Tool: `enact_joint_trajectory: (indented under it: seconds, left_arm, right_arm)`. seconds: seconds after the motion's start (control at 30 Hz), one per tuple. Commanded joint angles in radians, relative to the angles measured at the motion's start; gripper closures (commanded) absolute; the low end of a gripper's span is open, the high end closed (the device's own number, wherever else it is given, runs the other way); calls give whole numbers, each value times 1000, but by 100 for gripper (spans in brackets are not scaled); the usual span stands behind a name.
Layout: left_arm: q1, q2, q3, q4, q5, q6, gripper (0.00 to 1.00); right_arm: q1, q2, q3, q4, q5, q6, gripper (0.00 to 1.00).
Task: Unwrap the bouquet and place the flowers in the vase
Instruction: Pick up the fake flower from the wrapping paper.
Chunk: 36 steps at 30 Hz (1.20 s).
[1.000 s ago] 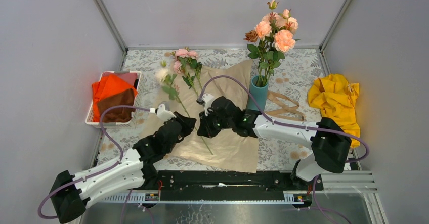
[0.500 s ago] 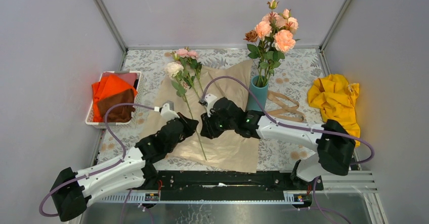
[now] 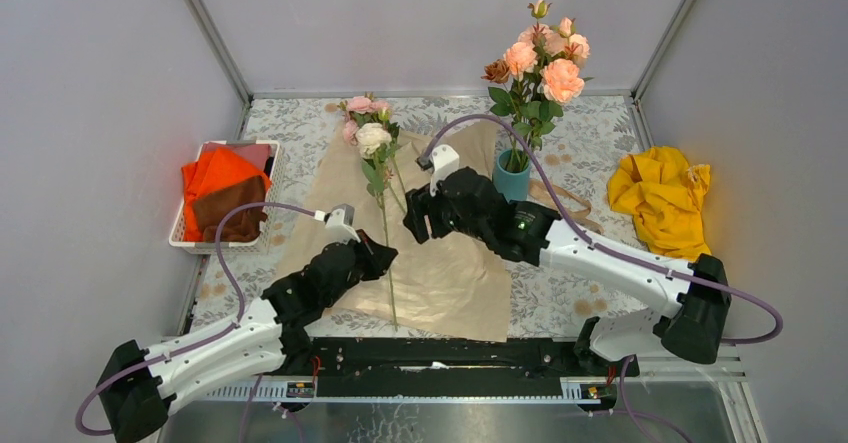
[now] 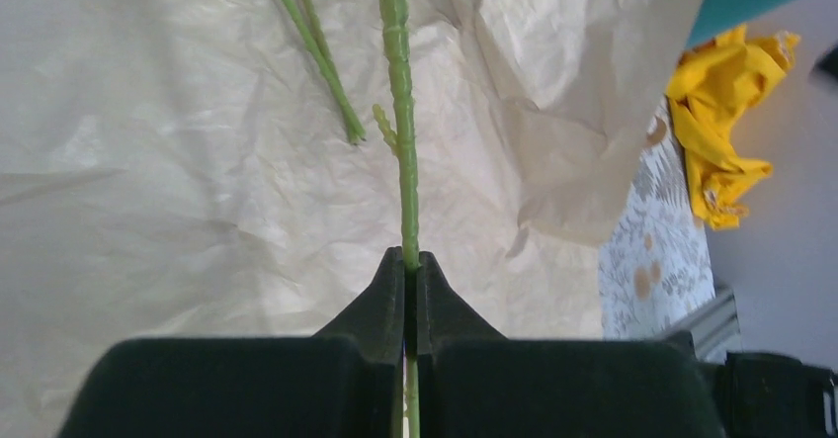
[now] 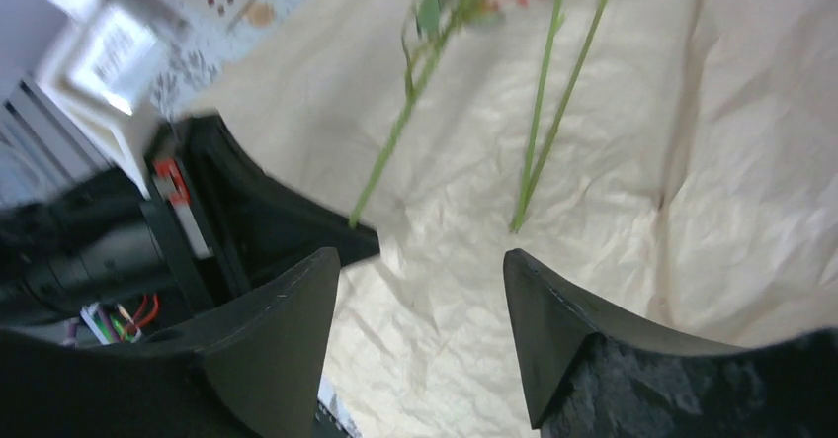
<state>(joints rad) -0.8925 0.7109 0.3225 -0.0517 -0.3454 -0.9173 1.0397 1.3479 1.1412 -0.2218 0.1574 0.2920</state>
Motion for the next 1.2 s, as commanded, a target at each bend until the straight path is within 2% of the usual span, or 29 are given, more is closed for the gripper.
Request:
enact_joint_trajectory:
  seconds: [0.0,0.2,0.57,0.9,1.07,1.17]
  left_arm:
    - [-5,-34,-17,143,123,89,100]
    - [-5,-67,-20,168,187,128,100]
    - [-9,-65,-14,187,231,126,100]
    - [-17,-66,-13,207,269,128,100]
    - [-20,-64,-16,220,286,132,100]
    - [-22,-64,-17,225,294,130,100]
  right_arm:
    - [-22,34,135,-2,51,-37,27]
    - [-66,121,226,-3,-8,-45,25]
    - [-166,221,288,22,-136,-22,29]
    - [-193,305,319,36,-207,-4,32]
    - [-204,333,318,53,-233,1,40]
    - [-209,342,319,61,-240,2,51]
